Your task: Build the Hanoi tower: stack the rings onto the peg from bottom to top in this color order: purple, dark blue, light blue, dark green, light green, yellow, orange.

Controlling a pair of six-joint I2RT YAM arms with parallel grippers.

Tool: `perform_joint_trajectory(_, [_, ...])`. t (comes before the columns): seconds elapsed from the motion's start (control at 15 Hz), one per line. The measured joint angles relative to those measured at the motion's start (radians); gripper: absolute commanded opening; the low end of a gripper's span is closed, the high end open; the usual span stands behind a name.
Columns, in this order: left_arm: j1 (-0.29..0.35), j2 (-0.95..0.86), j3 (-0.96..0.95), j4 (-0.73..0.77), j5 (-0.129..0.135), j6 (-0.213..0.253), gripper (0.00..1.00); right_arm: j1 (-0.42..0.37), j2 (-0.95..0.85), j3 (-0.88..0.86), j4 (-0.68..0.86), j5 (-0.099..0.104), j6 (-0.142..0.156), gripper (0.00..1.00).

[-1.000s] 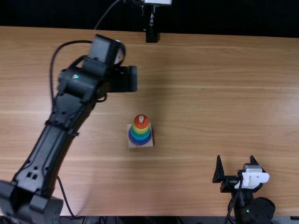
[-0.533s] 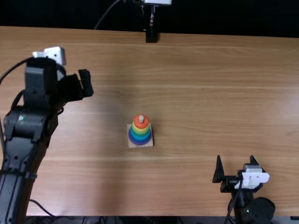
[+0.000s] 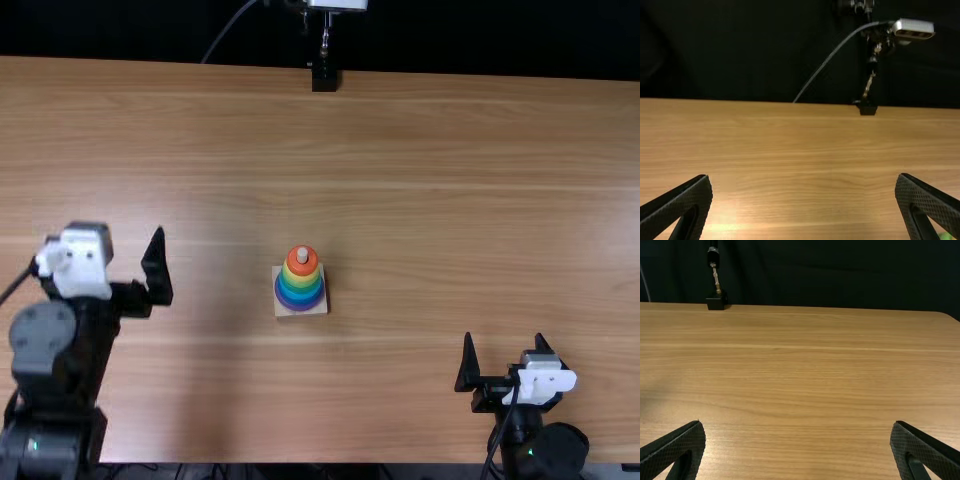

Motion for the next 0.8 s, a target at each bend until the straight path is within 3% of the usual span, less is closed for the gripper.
perform_joint_trajectory(0.4, [0.003,-0.507,-0.425,0.013,0.000,0.005,1.00,0.000,0.000,0.000,0.000,0.000,0.000,1.00])
perform_joint_trajectory(0.6, [0.003,-0.661,-0.528,0.008,-0.003,0.005,1.00,0.000,0.000,0.000,0.000,0.000,0.000,1.00])
perform_joint_trajectory(0.8, [0.001,-0.708,-0.580,0.004,-0.023,0.006,1.00,0.000,0.000,0.000,0.000,0.000,0.000,1.00])
